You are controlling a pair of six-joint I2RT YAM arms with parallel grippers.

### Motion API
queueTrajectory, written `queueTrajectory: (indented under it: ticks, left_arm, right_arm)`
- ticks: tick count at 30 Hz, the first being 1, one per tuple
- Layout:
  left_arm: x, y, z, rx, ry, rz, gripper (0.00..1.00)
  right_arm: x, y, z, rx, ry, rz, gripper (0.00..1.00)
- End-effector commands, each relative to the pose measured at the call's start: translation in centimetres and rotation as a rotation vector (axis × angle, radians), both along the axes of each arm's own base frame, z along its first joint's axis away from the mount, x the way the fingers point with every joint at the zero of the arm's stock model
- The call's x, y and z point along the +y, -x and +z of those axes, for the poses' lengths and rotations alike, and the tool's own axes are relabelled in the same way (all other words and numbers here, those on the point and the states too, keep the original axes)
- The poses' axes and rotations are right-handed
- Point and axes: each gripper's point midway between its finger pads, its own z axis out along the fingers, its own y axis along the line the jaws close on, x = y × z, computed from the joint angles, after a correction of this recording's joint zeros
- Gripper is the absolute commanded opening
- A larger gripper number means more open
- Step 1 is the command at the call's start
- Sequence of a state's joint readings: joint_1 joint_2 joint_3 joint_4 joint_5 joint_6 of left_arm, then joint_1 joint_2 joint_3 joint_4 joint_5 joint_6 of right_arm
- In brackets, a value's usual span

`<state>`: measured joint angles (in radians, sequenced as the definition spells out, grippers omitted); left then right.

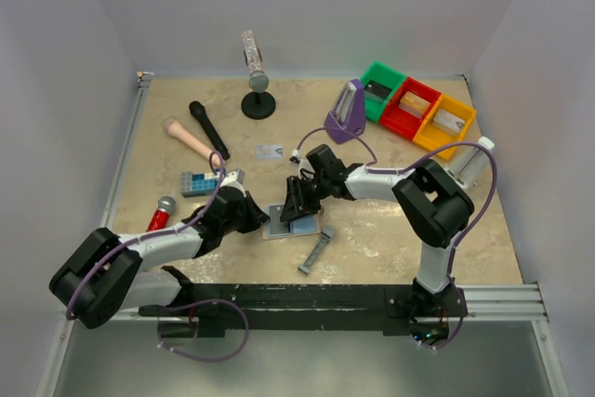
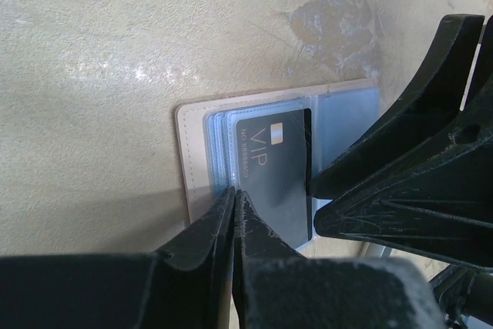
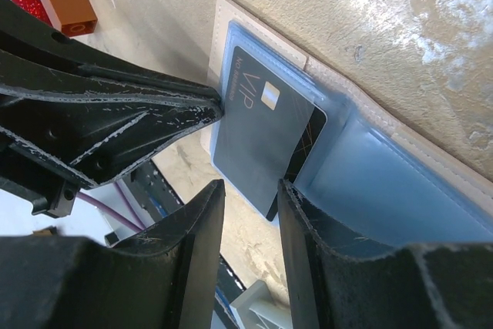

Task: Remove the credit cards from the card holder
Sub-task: Remove the credit card from the card holder.

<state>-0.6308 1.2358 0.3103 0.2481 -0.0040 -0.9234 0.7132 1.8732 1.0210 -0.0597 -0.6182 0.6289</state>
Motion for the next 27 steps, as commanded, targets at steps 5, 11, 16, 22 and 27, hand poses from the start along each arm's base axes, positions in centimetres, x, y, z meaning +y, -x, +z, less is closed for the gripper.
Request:
queueTrajectory:
  ticks: [5,11,16,22,27]
  left_arm:
    - [0.4,0.6,-1.2,0.014,-0.019,-0.007,0.04]
    - [0.5,0.7,-1.5,0.018,-0.023,-0.004,0.0]
    - [0.6,0.8,-1.7,0.021,-0.027,-0.001,0.0]
    - [0.7,0.8,-1.8,0.022,-0.028,0.0,0.0]
    - [0.7,0.9,-1.9,0.025,-0.029,0.001,0.0]
  right_arm:
    - [-0.3,-0.8,-0.1,-0.035,0.03,-0.019,0.39]
    - [-0.9,-0.9,-0.2,-0.047,0.048,-0.033,0.4]
    - [-1.1,-1.0,-0.2,-0.053,0.053,-0.042,0.42]
    - [-1.4,-1.2,0.0,-0.062,0.059,-0.058,0.45]
    - [-1.5,-1.2,-0.1,-0.06,0.06,-0.06,0.45]
